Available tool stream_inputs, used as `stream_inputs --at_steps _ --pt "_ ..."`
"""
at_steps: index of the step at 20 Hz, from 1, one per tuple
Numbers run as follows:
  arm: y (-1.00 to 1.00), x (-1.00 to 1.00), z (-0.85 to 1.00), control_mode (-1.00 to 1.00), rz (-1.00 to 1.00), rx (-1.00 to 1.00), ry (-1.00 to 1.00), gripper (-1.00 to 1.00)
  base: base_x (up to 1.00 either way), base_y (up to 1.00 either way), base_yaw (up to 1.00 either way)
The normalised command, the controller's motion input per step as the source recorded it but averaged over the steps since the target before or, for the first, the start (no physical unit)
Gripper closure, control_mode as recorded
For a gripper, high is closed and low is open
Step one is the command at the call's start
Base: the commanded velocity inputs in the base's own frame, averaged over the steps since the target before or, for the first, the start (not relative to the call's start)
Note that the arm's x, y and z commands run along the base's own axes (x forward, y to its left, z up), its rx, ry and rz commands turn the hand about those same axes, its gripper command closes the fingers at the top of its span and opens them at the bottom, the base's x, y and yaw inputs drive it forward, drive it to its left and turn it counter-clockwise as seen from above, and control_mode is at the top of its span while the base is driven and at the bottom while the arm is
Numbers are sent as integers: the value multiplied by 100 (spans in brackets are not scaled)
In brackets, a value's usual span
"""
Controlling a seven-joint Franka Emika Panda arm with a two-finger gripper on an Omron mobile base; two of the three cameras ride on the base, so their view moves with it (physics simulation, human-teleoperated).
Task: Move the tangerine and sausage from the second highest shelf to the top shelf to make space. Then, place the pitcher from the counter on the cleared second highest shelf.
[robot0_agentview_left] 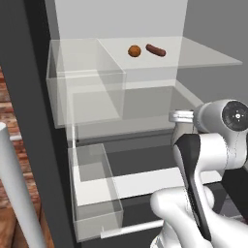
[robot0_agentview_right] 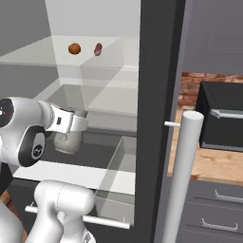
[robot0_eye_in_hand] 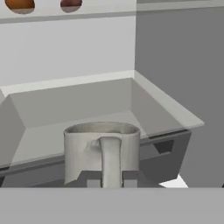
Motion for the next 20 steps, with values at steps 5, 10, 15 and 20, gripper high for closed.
stream_inputs --at_steps 5,10,15,20 --pt "18 1 -1 -100 7 0 -10 100 0 0 0" --pt "32 13 0 -100 6 0 -26 100 0 0 0" --pt "27 31 0 -100 6 0 -20 100 0 0 0" --pt "8 43 0 -100 3 0 -15 100 0 0 0"
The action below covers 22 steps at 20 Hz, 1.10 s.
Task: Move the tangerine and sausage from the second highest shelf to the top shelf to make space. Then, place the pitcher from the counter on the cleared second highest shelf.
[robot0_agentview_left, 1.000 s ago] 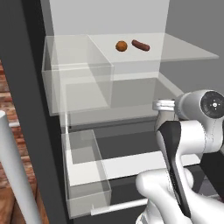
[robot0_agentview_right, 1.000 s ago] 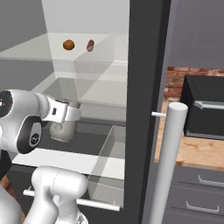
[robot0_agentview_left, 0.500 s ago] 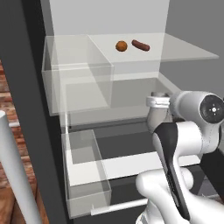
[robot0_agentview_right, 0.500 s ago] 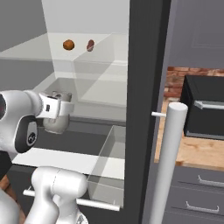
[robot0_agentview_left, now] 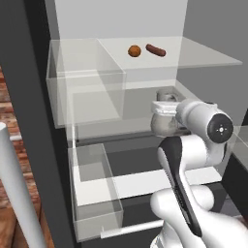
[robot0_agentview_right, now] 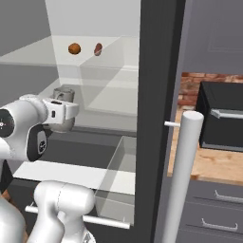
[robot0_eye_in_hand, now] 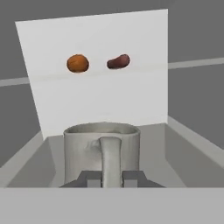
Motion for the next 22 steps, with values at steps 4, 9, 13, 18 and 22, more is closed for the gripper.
stream_inputs --at_steps 4,9,13,18,22 --pt "0 52 -1 -100 1 0 -7 100 0 0 0" --pt "0 51 -4 -100 0 0 0 100 0 0 0" --pt "0 51 -4 -100 0 0 0 100 0 0 0" --pt "0 53 -3 -100 0 -1 0 100 0 0 0" --pt "0 52 -4 -100 0 -3 0 100 0 0 0"
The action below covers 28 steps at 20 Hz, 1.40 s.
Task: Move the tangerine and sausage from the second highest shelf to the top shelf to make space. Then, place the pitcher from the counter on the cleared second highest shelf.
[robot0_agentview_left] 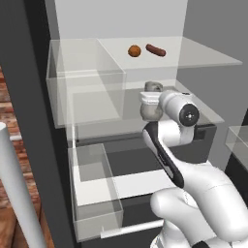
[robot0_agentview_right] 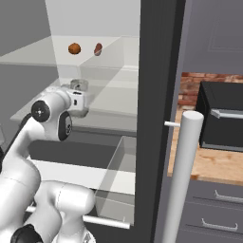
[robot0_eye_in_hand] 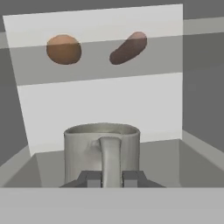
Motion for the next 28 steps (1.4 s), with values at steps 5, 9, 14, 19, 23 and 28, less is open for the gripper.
stream_inputs --at_steps 5,9,14,19,23,28 --pt "0 54 -2 -100 0 -4 0 100 0 0 0" --pt "0 58 0 -100 0 -4 0 100 0 0 0" --pt "0 60 0 -100 0 -3 0 100 0 0 0" --pt "0 63 0 -100 1 -1 0 100 0 0 0" --pt "0 63 0 -100 1 -1 0 100 0 0 0" --pt "1 58 -5 -100 1 -2 0 100 0 0 0"
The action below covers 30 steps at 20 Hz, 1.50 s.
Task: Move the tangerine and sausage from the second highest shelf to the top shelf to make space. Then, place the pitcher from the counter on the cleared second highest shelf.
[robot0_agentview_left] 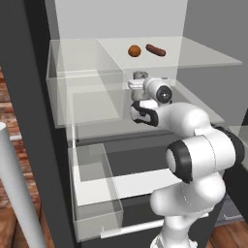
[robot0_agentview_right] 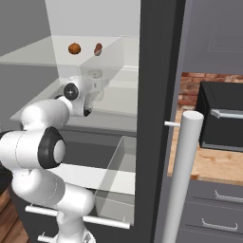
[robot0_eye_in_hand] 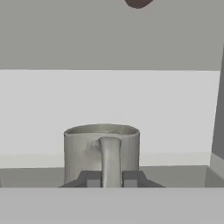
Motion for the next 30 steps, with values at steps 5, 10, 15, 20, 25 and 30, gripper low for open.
stream_inputs --at_steps 5,10,15,20,25,30 --pt "3 43 -31 -100 1 -5 0 100 0 0 0" --pt "3 22 -57 -100 1 -9 0 100 0 0 0" --pt "2 10 -56 -100 0 -10 0 100 0 0 0" --pt "0 -12 -26 -100 0 -8 0 100 0 0 0" --pt "-22 -53 -21 -100 0 -6 0 100 0 0 0" --pt "-39 -52 -19 -100 0 -3 0 100 0 0 0"
